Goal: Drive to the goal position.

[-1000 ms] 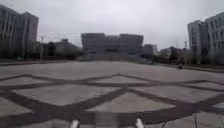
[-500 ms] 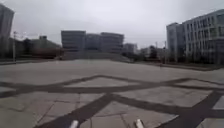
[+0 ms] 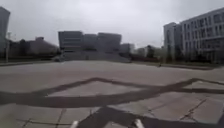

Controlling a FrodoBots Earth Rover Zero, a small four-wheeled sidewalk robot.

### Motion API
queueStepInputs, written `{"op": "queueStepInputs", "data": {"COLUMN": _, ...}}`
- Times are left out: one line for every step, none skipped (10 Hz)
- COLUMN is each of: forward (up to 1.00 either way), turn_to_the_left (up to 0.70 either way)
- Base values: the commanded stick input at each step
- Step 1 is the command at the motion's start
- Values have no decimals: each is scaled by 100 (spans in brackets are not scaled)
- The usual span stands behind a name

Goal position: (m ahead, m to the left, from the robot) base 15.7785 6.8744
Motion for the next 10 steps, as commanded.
{"op": "queueStepInputs", "data": {"forward": 0, "turn_to_the_left": 0}}
{"op": "queueStepInputs", "data": {"forward": 0, "turn_to_the_left": 0}}
{"op": "queueStepInputs", "data": {"forward": 0, "turn_to_the_left": 0}}
{"op": "queueStepInputs", "data": {"forward": 0, "turn_to_the_left": 0}}
{"op": "queueStepInputs", "data": {"forward": 0, "turn_to_the_left": 0}}
{"op": "queueStepInputs", "data": {"forward": 0, "turn_to_the_left": 0}}
{"op": "queueStepInputs", "data": {"forward": 0, "turn_to_the_left": 0}}
{"op": "queueStepInputs", "data": {"forward": 18, "turn_to_the_left": 0}}
{"op": "queueStepInputs", "data": {"forward": 100, "turn_to_the_left": 0}}
{"op": "queueStepInputs", "data": {"forward": 100, "turn_to_the_left": 0}}
